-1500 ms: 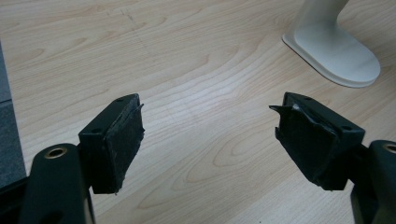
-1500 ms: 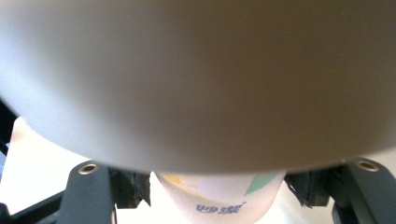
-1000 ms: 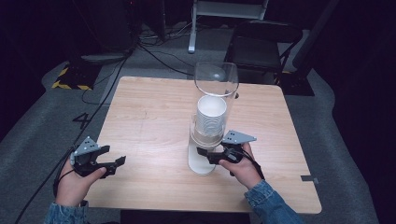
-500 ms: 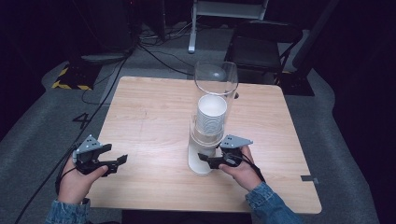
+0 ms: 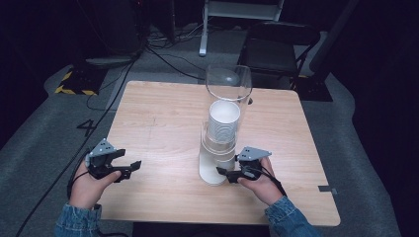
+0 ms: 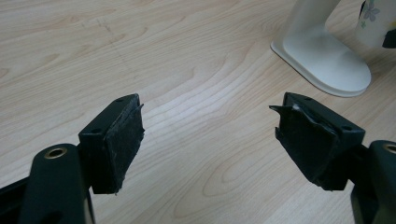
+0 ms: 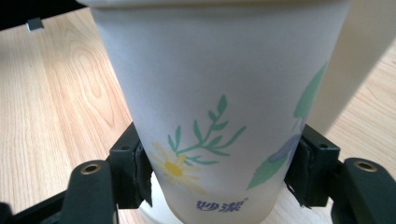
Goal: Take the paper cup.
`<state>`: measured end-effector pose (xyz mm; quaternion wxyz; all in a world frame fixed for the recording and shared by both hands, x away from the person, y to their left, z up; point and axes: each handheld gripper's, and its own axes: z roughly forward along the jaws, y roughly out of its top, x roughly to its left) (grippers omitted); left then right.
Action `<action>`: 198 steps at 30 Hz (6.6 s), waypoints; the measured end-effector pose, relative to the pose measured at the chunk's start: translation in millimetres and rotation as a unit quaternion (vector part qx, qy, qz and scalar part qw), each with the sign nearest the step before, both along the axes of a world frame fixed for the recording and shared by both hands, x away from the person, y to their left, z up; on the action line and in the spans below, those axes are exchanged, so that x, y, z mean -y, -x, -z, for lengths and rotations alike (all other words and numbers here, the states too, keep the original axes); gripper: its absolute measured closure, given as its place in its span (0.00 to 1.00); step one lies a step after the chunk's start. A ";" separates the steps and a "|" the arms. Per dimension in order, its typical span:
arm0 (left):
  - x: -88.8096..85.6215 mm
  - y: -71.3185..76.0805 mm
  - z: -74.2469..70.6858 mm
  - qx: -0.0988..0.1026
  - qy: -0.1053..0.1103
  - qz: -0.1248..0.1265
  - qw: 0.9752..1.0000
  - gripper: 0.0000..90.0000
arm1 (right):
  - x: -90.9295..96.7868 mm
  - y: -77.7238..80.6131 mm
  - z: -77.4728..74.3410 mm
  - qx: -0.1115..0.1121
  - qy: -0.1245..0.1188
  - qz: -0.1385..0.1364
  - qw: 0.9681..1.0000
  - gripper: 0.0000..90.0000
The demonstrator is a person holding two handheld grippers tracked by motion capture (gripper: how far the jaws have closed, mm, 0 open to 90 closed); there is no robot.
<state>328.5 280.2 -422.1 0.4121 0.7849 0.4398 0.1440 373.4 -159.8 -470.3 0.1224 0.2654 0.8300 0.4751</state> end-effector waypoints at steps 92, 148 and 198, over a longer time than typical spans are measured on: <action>6.2 -8.9 11.1 -0.020 -0.007 0.001 1.000 0.24 | 119.5 -50.1 22.7 -0.077 0.042 0.308 0.947 0.36; 41.7 2.6 8.2 -0.014 -0.023 0.056 0.998 0.24 | 101.2 17.9 -54.5 0.030 -0.022 0.165 0.986 0.18; 54.7 -12.4 60.2 -0.096 -0.066 0.110 0.987 0.18 | 49.3 24.8 29.7 -0.030 0.062 0.111 0.991 0.18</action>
